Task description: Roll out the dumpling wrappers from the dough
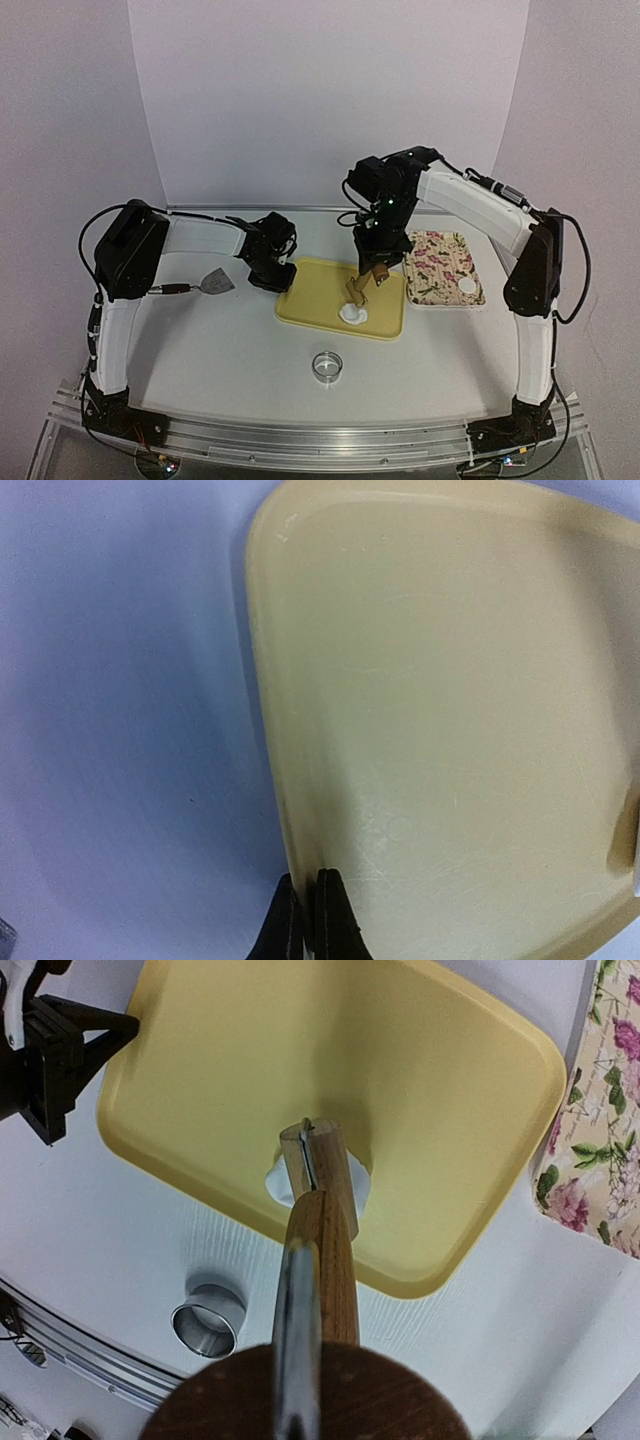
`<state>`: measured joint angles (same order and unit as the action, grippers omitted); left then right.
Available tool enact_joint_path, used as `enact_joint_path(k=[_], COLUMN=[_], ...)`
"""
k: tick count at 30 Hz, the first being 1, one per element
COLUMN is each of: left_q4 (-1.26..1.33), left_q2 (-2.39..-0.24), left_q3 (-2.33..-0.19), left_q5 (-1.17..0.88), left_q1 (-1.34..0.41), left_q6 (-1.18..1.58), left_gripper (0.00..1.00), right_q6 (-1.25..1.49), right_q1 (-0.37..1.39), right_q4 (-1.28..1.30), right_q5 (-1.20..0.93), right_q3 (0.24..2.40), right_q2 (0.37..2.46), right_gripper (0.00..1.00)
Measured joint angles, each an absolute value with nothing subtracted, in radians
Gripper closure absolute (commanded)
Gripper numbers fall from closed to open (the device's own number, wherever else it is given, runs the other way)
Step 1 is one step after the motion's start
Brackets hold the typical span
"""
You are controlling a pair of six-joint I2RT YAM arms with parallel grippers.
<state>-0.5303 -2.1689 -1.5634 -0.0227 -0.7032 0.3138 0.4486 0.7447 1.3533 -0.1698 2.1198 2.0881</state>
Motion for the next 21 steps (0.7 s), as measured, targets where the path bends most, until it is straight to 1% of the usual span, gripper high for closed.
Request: enact_joint_path(k=[12,21], left_q4=[-0.578,-0.585], left_q2=[-2.169,-2.169], left_q3=[-1.583,-1.584], left_q5=[0.011,0.014], left_q1=[-0.711,-0.714], left_q6=[0.314,0.314], left_gripper=[1.0,1.0], right_q6=[0.442,0.442], right_q1=[0.754,0.759], right_q4=[1.344,1.337], right_q5=[-0.152,-0.143], right_q3=[2.014,2.006], right_q2=[2.095,2.095], right_gripper=[1.0,1.0])
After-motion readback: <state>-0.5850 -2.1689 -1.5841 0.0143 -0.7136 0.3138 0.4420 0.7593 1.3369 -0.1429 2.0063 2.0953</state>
